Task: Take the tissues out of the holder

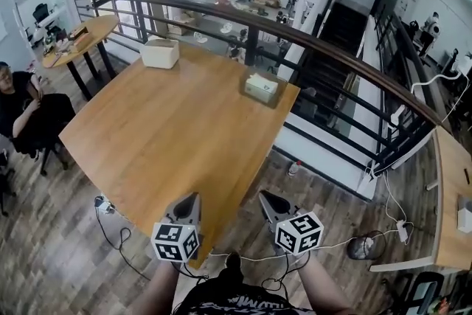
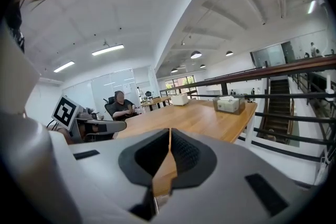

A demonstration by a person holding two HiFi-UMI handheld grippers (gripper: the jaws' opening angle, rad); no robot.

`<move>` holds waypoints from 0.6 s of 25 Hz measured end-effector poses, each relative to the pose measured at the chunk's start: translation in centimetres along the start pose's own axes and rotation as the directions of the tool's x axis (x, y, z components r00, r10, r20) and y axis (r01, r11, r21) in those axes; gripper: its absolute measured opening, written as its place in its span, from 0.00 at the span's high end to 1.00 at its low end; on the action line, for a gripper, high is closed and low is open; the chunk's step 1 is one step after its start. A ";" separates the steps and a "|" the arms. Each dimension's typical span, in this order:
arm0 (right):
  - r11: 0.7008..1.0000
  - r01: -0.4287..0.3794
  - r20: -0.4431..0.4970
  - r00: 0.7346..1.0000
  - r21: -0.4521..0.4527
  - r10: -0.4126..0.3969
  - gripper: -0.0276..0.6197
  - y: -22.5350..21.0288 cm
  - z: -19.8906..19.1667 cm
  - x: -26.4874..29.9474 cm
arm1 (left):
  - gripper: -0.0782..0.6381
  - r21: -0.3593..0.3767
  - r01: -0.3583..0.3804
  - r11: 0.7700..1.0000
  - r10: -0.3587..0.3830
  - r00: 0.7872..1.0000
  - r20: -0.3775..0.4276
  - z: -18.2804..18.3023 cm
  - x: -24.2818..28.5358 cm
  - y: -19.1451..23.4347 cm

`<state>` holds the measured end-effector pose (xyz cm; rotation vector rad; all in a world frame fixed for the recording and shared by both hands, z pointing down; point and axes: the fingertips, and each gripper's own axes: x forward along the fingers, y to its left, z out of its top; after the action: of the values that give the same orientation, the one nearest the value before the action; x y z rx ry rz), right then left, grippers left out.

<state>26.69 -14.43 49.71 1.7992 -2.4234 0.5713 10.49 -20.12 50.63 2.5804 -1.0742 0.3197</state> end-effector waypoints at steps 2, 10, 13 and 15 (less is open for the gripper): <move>1.000 -0.013 -0.009 1.000 -0.010 0.013 0.93 -0.6 0.9 1.6 | 0.87 -0.028 -0.012 1.000 0.012 1.000 0.005 0.6 1.3 1.1; 1.000 -0.013 -0.004 1.000 -0.020 0.013 0.93 -2.9 3.1 5.4 | 0.87 -0.014 0.002 1.000 -0.001 0.999 0.053 3.2 4.7 2.8; 1.000 -0.025 -0.012 1.000 -0.016 0.025 0.93 -2.9 2.9 6.1 | 0.87 -0.013 -0.011 1.000 0.012 0.998 0.060 3.7 4.8 3.1; 0.999 -0.038 -0.025 0.999 -0.021 0.037 0.93 -2.8 2.7 6.5 | 0.87 -0.009 -0.018 1.000 0.019 0.998 0.065 4.1 4.7 3.4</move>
<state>27.71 -21.92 49.68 1.7318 -2.4427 0.5647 11.63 -26.94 49.14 2.5908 -1.1196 0.2366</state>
